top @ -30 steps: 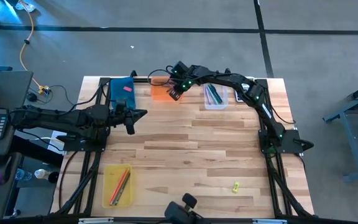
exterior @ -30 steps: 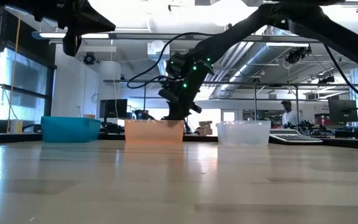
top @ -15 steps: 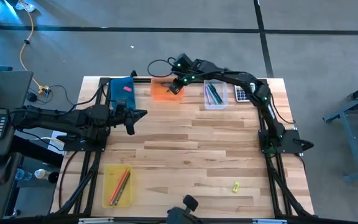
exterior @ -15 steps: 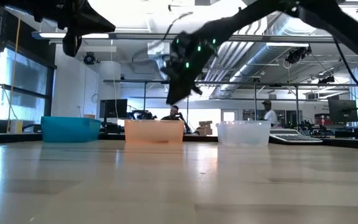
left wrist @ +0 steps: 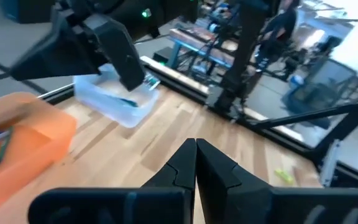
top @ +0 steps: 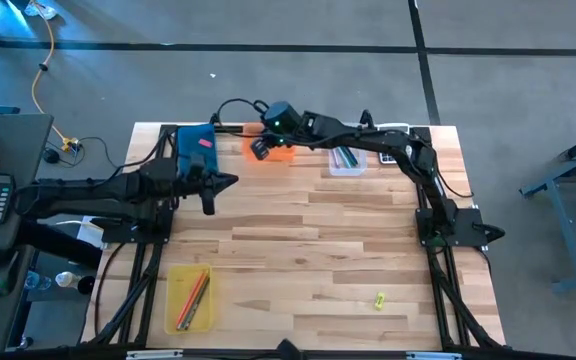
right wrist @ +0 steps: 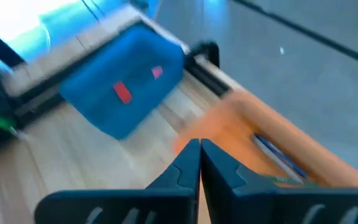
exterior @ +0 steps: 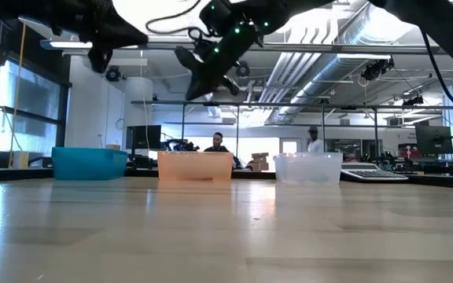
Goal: Sort crayons/erasers/pens/pencils in bins
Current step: Put the yellow eraser into the blue bin
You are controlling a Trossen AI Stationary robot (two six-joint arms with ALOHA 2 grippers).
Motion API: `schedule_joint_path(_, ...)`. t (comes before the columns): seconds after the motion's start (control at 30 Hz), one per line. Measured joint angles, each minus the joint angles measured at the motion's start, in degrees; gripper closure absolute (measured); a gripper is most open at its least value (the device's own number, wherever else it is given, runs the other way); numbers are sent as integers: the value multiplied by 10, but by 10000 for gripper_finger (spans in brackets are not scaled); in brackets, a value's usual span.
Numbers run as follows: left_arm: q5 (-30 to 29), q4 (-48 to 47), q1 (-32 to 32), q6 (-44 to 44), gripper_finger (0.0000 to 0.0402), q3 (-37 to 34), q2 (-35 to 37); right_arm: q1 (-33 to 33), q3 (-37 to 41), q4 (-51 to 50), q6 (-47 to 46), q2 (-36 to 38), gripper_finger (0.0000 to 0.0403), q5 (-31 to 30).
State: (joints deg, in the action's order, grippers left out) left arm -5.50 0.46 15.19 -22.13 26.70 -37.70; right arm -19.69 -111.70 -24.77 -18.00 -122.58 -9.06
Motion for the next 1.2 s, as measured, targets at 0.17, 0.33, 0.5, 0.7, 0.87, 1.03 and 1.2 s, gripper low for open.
schedule_joint_path(0.17,62,20,18,-1,401,0,0,14,0,19,28,-8,402,-18)
schedule_joint_path(0.33,66,26,18,-1,401,0,0,16,15,14,94,-13,403,12)
schedule_joint_path(0.5,68,24,18,7,401,0,0,11,120,23,110,16,403,62)
schedule_joint_path(0.7,66,24,18,-2,402,0,0,48,246,32,83,132,403,77)
schedule_joint_path(0.87,65,24,18,-2,401,0,-2,98,348,15,-51,241,403,35)
schedule_joint_path(1.03,58,20,18,-2,401,0,-4,188,408,-71,-252,314,403,-17)
schedule_joint_path(1.2,50,6,18,-2,401,0,-12,294,413,-185,-480,331,403,-42)
